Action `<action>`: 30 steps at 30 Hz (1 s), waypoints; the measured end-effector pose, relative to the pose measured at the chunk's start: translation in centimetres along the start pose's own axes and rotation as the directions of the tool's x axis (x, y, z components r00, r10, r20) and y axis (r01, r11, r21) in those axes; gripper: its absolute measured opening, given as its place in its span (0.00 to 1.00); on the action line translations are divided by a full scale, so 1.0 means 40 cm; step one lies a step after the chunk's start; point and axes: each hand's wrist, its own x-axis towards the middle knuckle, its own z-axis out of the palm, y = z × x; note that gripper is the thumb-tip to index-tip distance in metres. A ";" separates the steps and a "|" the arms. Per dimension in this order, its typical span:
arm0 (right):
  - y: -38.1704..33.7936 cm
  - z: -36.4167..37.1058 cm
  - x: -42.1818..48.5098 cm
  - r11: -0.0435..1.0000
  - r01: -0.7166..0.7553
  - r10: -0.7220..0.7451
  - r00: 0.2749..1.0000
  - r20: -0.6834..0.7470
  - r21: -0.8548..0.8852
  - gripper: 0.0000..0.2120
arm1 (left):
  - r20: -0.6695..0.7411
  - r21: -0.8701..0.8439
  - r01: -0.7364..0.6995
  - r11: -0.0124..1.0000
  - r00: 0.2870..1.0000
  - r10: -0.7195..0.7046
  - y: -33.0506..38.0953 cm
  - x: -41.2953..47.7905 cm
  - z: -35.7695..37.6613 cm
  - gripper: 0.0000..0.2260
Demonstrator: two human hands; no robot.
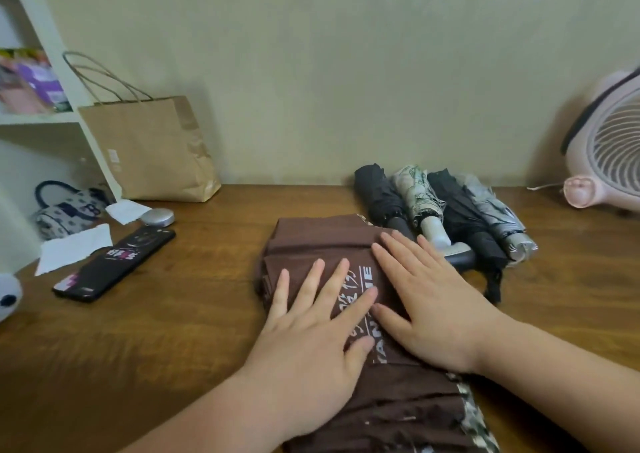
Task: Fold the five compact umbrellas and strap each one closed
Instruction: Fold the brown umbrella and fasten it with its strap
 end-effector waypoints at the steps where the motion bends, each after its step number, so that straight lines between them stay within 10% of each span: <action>1: 0.007 -0.021 0.008 0.997 -0.015 0.020 0.998 -0.062 0.071 0.39 | -0.051 0.002 -0.010 1.000 0.999 0.010 -0.004 0.001 -0.001 0.26; 4: 0.038 -0.102 0.091 0.917 -0.183 0.274 0.934 -0.228 0.354 0.21 | -0.007 -0.021 -0.012 1.000 1.000 0.012 0.001 0.006 -0.005 0.27; 6: 0.058 -0.141 0.187 0.814 -0.325 0.411 0.908 -0.080 0.482 0.13 | 0.083 -0.024 0.007 1.000 0.996 -0.005 0.005 0.008 -0.012 0.28; 15: 0.049 -0.073 0.488 0.650 -0.515 0.410 0.857 0.313 0.558 0.19 | 0.033 -0.086 0.002 0.996 0.999 0.001 0.005 0.007 -0.025 0.31; 25: 0.057 -0.084 0.513 0.659 -0.571 0.396 0.817 0.419 0.490 0.13 | 0.036 -0.056 0.003 0.998 0.999 -0.001 -0.009 0.020 0.017 0.30; 30: 0.024 -0.102 0.485 0.252 -0.397 0.397 0.874 0.280 0.882 0.12 | 0.073 -0.087 0.017 0.996 0.997 -0.011 -0.006 0.015 0.011 0.31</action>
